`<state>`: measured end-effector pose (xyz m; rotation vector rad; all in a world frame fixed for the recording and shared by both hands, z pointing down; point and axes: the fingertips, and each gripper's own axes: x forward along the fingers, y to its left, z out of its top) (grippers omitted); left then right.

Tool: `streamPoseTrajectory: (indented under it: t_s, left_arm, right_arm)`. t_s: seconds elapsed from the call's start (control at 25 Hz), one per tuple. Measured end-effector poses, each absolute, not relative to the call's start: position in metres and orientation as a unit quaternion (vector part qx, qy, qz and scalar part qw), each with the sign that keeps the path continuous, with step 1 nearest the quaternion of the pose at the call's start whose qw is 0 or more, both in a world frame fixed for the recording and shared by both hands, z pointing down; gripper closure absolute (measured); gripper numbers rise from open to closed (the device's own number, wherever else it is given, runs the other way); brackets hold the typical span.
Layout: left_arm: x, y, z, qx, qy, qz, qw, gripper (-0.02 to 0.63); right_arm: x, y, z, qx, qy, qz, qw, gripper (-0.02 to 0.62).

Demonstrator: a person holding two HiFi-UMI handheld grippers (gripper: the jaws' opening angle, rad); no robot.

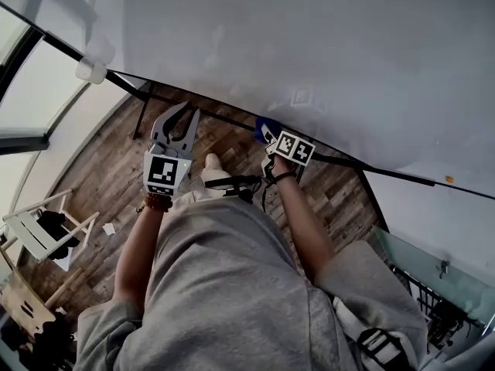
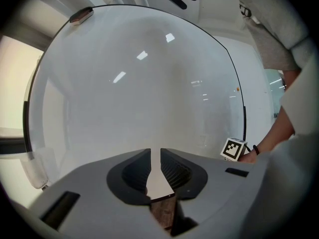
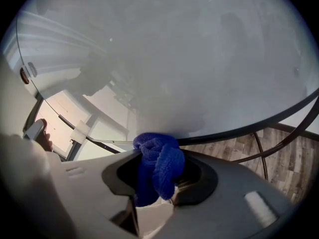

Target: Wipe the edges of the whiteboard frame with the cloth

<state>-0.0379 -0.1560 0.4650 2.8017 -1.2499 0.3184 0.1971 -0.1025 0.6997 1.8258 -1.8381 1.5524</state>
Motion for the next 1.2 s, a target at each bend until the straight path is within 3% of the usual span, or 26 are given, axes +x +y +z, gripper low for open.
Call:
streamPoseTrajectory:
  t_s: [1.2]
  left_arm:
    - [-0.076,-0.175,0.466,0.921,-0.371,0.110,0.050,0.552]
  right_arm:
    - [0.153,-0.126,0.696,0.614,-0.591,0.520,0.054,0.422]
